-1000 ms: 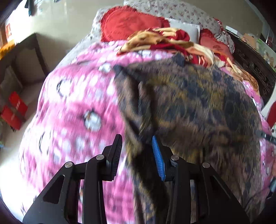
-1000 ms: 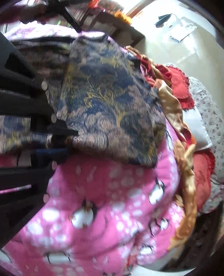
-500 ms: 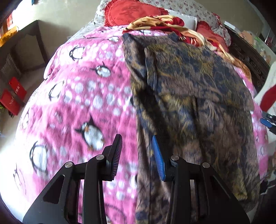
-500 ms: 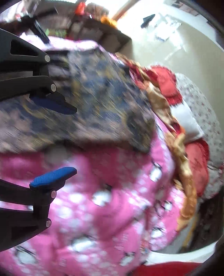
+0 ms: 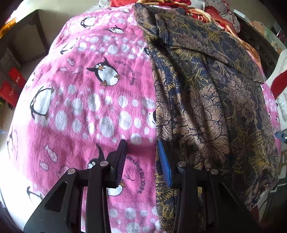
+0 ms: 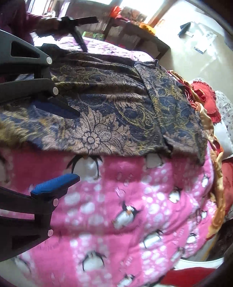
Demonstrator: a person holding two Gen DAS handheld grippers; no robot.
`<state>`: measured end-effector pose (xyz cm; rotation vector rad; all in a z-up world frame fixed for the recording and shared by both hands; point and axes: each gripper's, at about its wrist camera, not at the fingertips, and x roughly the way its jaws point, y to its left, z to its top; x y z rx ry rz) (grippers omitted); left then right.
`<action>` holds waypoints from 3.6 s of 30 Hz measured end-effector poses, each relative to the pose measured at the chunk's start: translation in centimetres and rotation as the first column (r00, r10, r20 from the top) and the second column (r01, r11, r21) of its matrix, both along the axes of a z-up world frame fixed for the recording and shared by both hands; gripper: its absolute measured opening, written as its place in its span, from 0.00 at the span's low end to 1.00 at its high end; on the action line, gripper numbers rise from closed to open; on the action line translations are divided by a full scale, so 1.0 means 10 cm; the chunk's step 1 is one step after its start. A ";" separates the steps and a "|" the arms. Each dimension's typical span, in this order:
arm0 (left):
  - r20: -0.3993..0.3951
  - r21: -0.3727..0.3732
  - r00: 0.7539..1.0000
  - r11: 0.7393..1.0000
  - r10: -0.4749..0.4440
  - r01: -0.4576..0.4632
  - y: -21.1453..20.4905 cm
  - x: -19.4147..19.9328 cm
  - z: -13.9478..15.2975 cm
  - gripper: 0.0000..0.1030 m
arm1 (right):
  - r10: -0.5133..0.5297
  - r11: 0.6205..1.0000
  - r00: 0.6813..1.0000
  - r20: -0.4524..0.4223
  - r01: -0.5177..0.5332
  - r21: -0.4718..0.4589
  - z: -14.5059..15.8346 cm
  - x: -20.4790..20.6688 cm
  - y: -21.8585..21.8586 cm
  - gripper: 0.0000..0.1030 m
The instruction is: Fold small clothes
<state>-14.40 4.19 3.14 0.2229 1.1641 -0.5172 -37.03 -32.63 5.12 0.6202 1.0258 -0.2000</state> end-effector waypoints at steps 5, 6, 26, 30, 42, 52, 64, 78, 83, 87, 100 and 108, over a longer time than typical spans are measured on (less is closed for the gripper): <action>0.006 0.015 1.000 1.000 -0.016 0.016 0.03 -0.11 0.05 0.34 | 0.045 0.988 0.999 -0.011 -0.046 -0.146 -0.14 0.11 0.27 0.03; 0.004 0.016 1.000 1.000 -0.016 0.016 0.06 -0.13 0.05 0.34 | 0.053 0.980 0.998 -0.024 -0.056 -0.189 -0.12 0.10 0.30 0.03; -0.106 -0.007 0.992 0.998 -0.065 0.065 0.25 -0.60 0.02 0.34 | 0.099 0.993 0.982 0.162 -0.087 -0.078 0.32 -0.29 0.72 0.48; -0.143 -0.018 0.985 0.996 -0.094 0.092 0.23 -0.68 0.02 0.34 | 0.110 0.993 0.980 0.166 -0.100 -0.063 0.31 -0.30 0.83 0.48; -0.146 -0.025 0.980 0.990 -0.139 0.137 0.13 -0.81 -0.03 0.44 | 0.052 0.998 0.982 0.182 -0.055 0.011 0.25 -0.34 0.78 0.49; -0.115 -0.036 0.988 0.994 -0.104 0.100 0.61 -0.68 0.15 0.03 | -0.021 1.000 0.983 0.182 0.021 0.004 0.30 -0.59 0.55 0.49; -0.201 -0.078 0.979 0.997 -0.039 0.023 0.68 -0.67 0.05 0.12 | -0.017 0.999 1.000 0.006 0.017 0.043 -0.03 -0.94 0.40 0.67; -0.140 0.034 0.989 0.998 -0.051 0.057 0.50 -0.77 0.03 0.18 | -0.019 0.995 0.997 0.074 0.011 0.102 -0.16 -1.00 0.54 0.51; -0.147 0.032 0.988 0.998 -0.047 0.052 0.50 -0.75 0.02 0.18 | 0.046 0.997 0.998 0.043 -0.049 0.066 -0.16 -0.87 0.63 0.50; -0.150 0.028 0.988 0.999 -0.042 0.047 0.46 -0.75 0.00 0.19 | 0.017 0.994 0.998 0.059 -0.024 0.107 -0.21 -0.87 0.58 0.57; -0.201 -0.028 0.977 0.997 -0.074 0.069 0.52 -0.72 0.00 0.31 | 0.055 0.998 0.995 0.087 -0.053 -0.020 -0.06 -0.80 0.61 0.10; -0.192 -0.026 0.974 0.992 -0.123 0.120 0.44 -0.76 -0.01 0.34 | 0.085 0.990 0.991 0.107 -0.096 0.104 -0.17 -0.73 0.57 0.12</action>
